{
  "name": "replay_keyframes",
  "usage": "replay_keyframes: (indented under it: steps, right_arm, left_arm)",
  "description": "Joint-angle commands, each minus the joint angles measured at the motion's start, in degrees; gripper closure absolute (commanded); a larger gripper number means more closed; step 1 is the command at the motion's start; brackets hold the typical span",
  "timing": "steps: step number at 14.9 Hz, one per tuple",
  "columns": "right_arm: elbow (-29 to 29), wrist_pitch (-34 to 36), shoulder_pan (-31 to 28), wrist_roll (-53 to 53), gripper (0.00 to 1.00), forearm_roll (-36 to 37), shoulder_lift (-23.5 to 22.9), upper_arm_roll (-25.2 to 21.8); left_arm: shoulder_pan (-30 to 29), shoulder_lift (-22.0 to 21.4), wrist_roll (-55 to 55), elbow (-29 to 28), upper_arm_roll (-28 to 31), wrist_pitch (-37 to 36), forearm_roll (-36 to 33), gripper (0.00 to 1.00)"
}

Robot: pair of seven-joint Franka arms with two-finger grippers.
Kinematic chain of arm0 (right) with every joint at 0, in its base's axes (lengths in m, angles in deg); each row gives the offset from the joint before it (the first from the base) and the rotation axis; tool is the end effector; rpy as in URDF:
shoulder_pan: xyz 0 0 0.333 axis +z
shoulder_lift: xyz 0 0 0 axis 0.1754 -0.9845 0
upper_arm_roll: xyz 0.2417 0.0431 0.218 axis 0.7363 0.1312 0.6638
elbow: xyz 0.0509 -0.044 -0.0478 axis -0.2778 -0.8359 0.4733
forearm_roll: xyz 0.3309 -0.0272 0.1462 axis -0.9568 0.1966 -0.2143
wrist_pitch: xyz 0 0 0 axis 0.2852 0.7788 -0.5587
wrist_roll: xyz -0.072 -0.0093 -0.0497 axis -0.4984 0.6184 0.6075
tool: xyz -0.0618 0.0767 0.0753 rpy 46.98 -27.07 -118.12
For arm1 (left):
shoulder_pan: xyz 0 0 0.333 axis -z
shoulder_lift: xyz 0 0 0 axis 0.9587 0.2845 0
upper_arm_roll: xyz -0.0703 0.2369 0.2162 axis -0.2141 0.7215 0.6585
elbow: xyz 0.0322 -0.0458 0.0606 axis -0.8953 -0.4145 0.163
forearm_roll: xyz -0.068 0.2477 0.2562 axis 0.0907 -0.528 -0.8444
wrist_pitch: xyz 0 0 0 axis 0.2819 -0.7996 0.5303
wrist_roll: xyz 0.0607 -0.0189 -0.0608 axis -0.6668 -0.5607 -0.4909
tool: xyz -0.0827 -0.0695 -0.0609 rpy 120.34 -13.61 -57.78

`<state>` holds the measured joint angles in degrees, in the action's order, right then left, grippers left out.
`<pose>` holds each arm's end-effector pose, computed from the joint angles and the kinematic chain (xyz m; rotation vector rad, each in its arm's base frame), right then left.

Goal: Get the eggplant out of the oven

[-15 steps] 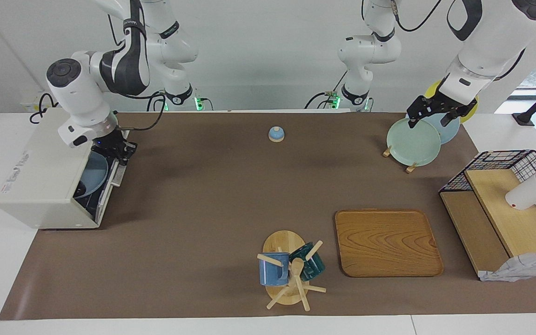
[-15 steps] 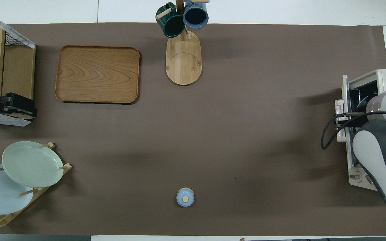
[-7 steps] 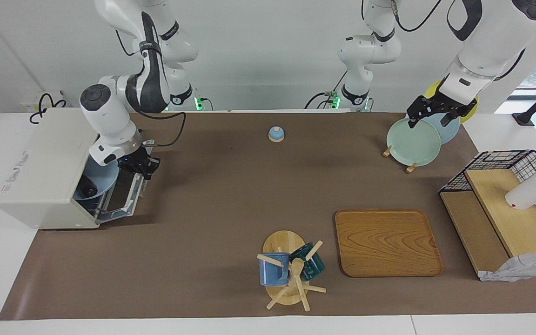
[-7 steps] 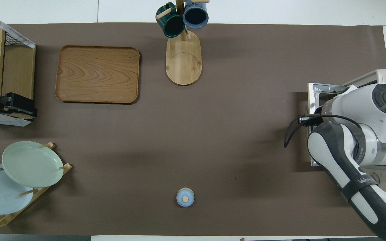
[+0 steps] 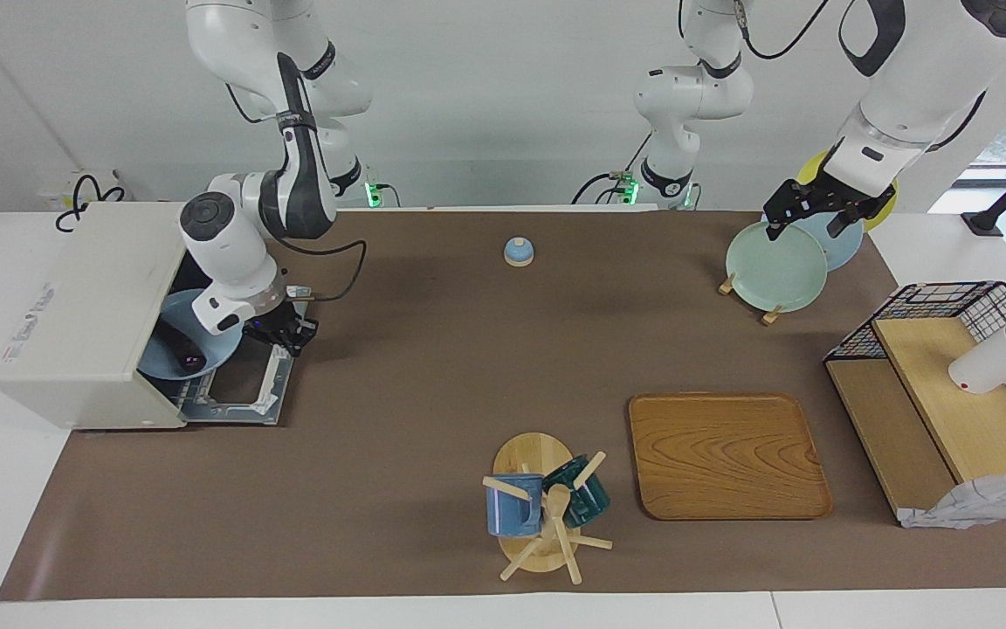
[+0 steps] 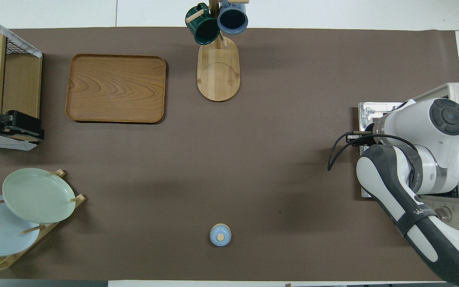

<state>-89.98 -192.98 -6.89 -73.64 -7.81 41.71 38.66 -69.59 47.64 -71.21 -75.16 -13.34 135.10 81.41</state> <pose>0.5255 0.0252 0.3523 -3.1152 0.1430 0.0191 0.5045 -0.0438 0.6079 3.1281 -0.0464 -0.1467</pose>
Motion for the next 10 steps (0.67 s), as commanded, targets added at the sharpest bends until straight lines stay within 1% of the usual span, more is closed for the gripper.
replay_keyframes:
  steps: [1, 2, 3, 5, 7, 9, 10]
  right_arm:
    - [5.96, 9.22, 0.57, 0.77, 0.61, -0.83, 0.19, -0.63]
    - [7.2, 12.48, 0.39, 0.77, 0.57, -0.13, 1.15, -0.98]
    - [8.08, 15.12, 0.13, 0.69, 0.57, 0.75, 2.21, -1.24]
    - [9.84, 20.05, -2.24, 0.68, 0.57, 6.09, 3.01, -0.9]
    - [8.8, 19.64, -3.47, 0.42, 0.58, 7.18, 3.27, -0.98]
    - [7.13, 16.31, -5.23, -0.02, 0.6, 7.26, 3.71, -0.9]
    - [5.12, 14.2, -5.32, -0.28, 0.6, 7.26, 4.06, -0.9]
  left_arm:
    - [-0.98, -0.41, 0.13, -0.14, -0.58, -0.21, 0.38, 0.0]
    - [-0.98, -0.41, 0.13, -0.14, -0.67, -0.21, 0.38, 0.0]
    - [-0.98, -0.41, 0.13, -0.14, -0.67, -0.21, 0.38, 0.0]
    - [-0.98, -0.41, 0.13, -0.14, -0.67, -0.21, 0.47, 0.0]
    - [-0.98, -0.41, 0.13, -0.14, -0.67, -0.21, 0.47, 0.0]
    - [-0.98, -0.41, 0.13, -0.14, -0.67, -0.21, 0.47, 0.0]
    - [-0.98, -0.41, 0.13, -0.14, -0.67, -0.21, 0.47, 0.0]
